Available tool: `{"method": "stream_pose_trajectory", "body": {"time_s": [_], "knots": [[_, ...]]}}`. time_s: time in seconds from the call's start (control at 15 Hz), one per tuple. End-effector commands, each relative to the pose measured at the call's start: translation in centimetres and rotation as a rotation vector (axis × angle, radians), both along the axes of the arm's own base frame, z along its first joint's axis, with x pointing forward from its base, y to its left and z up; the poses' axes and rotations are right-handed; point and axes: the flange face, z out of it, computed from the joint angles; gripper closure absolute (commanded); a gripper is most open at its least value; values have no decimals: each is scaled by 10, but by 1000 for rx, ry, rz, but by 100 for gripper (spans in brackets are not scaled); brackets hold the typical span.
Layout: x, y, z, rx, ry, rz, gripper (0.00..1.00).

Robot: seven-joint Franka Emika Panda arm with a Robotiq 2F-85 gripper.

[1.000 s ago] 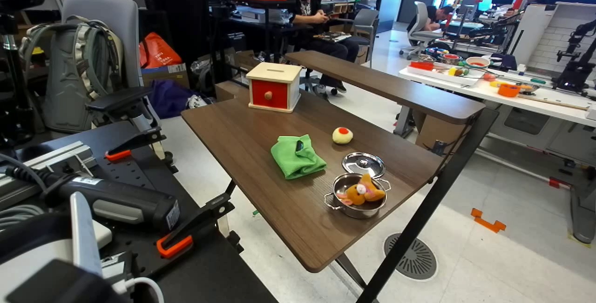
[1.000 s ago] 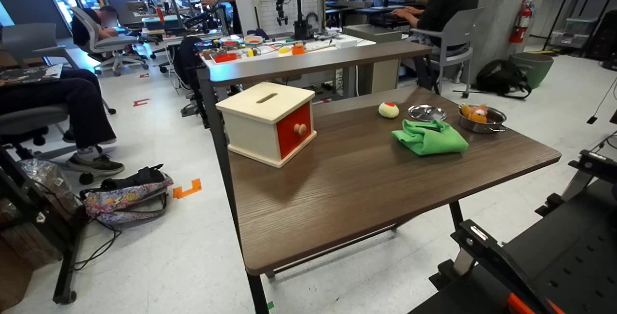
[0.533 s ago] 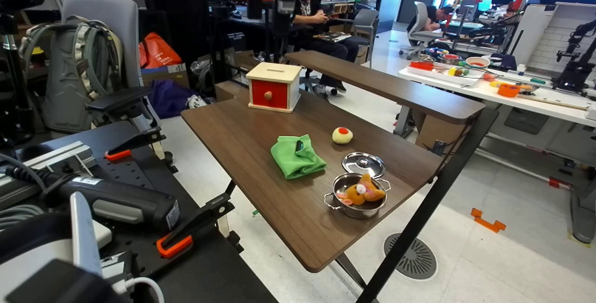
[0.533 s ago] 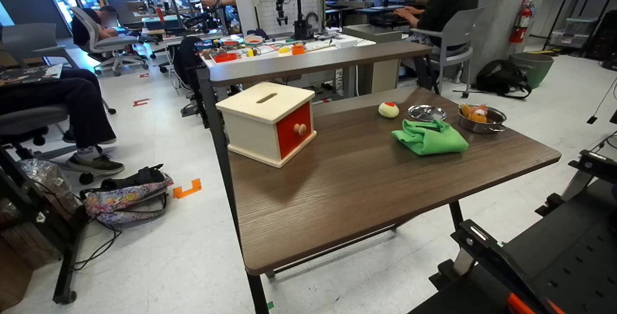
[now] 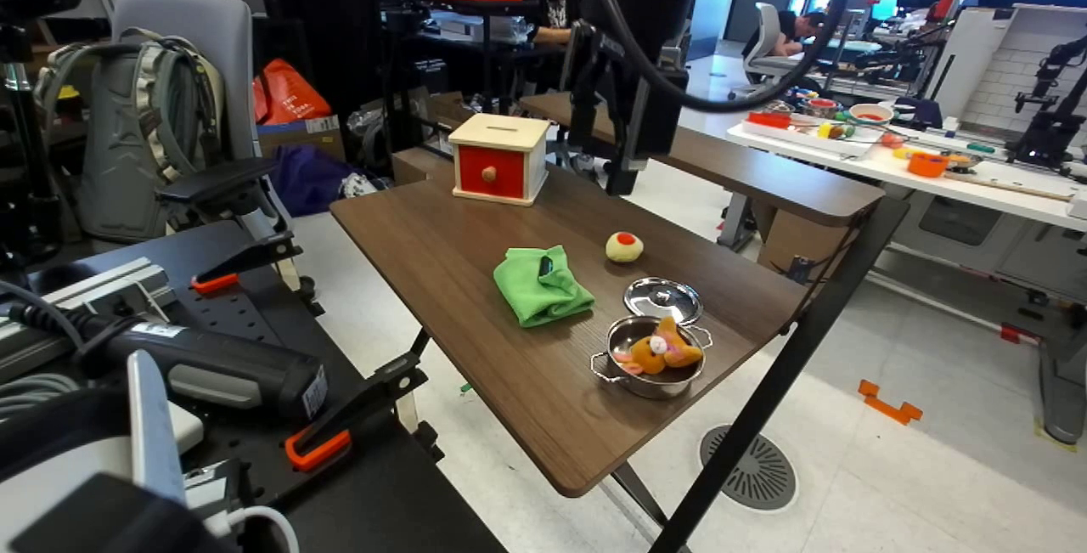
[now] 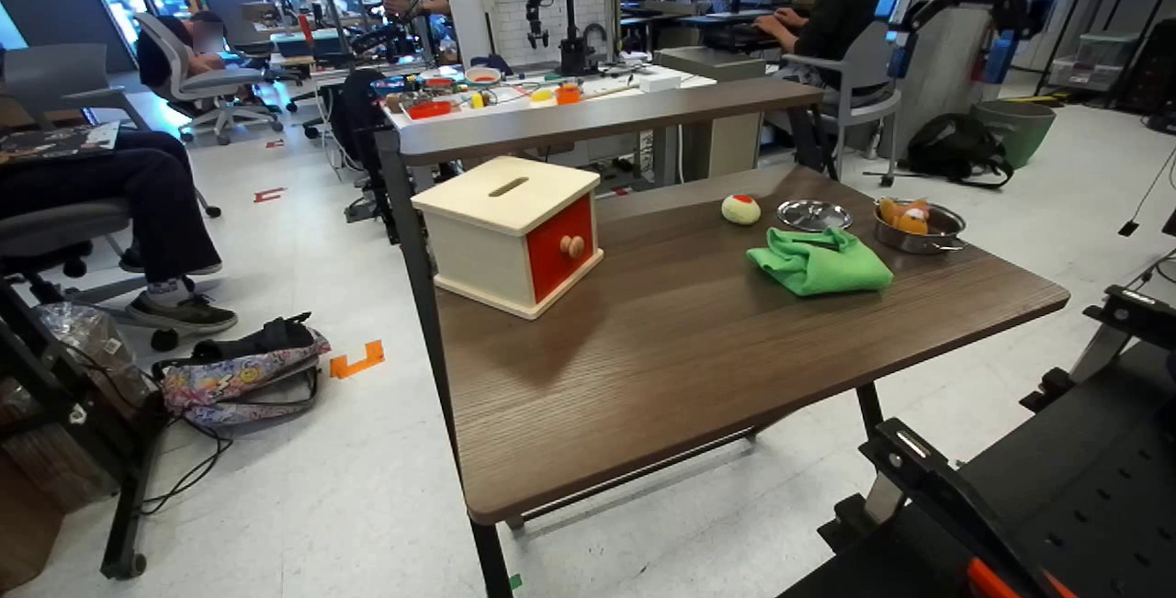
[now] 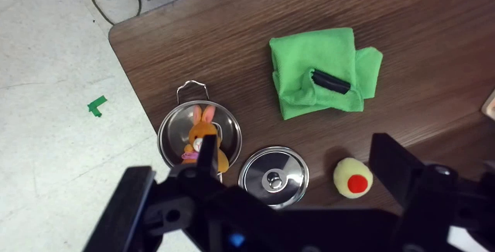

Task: Remove the teddy bear from the silver pot

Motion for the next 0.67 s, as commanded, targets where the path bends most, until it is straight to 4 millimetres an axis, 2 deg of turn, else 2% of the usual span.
{"method": "stream_pose_trajectory", "body": {"time_s": [0.0, 0.2, 0.33, 0.6], "knots": [[35, -13, -48, -6, 2, -31, 0], [38, -24, -82, -33, 16, -45, 0], [36, -32, -98, -36, 24, -49, 0], [27, -46, -119, -39, 33, -67, 0]]}}
